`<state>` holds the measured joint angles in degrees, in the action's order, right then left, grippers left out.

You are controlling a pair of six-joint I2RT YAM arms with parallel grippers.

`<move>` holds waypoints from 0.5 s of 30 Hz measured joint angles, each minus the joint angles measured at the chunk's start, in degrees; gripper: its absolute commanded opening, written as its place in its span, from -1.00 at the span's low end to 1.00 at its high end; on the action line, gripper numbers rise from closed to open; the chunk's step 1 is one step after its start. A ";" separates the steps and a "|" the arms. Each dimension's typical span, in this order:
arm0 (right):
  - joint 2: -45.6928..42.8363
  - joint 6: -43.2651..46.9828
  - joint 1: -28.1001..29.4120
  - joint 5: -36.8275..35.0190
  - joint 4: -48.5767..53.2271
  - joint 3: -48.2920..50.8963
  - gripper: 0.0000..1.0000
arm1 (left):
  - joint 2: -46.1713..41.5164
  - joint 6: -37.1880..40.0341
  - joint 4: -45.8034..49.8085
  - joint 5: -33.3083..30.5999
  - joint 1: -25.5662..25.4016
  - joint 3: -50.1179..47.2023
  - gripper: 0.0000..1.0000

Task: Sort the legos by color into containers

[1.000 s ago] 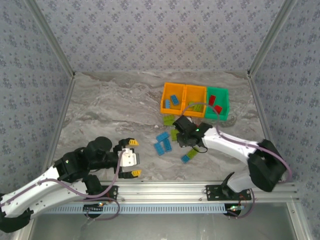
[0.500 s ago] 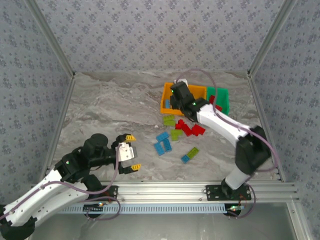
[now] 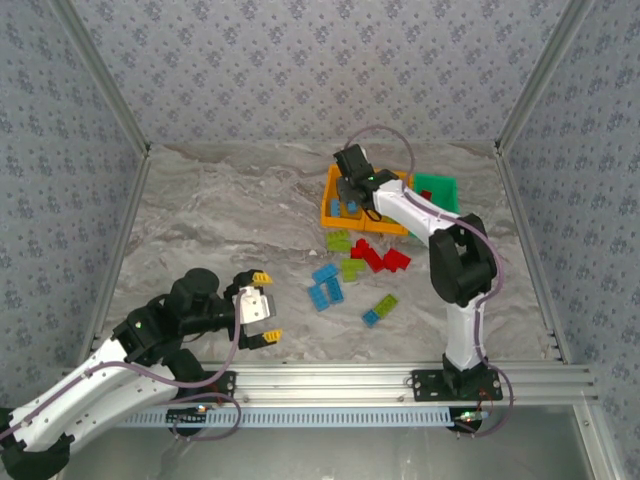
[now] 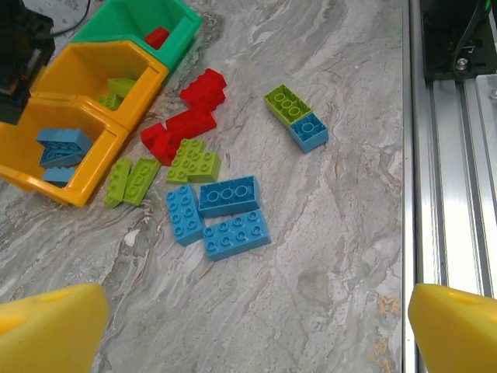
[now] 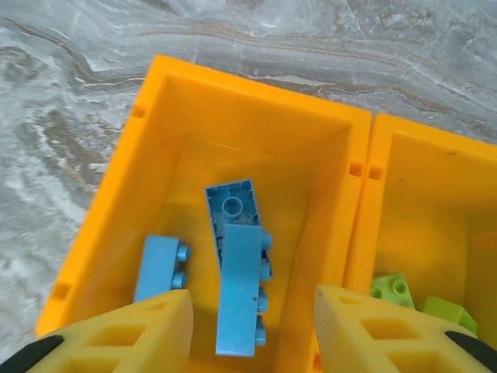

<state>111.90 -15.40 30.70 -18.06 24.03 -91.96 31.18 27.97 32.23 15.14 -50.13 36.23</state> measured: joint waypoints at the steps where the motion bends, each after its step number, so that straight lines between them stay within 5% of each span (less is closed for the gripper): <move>1: -2.91 -0.24 0.28 0.35 -0.24 2.14 -0.03 | 0.00 -0.11 -0.20 0.17 0.11 0.00 0.99; 7: -31.01 -6.14 4.28 0.94 -2.86 24.15 0.34 | 0.59 -0.59 -1.25 2.08 0.26 0.00 0.99; 11: -49.64 -15.63 10.62 -0.20 -0.81 39.12 0.38 | 1.22 -0.59 -1.22 3.30 0.55 0.00 0.98; 15: -55.32 -28.13 16.20 -2.23 10.10 45.46 0.41 | 1.31 -0.55 -1.18 4.00 0.63 0.02 0.99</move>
<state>56.58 -43.53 46.89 -20.29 34.13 -46.50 32.49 27.42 31.05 19.14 -49.50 36.25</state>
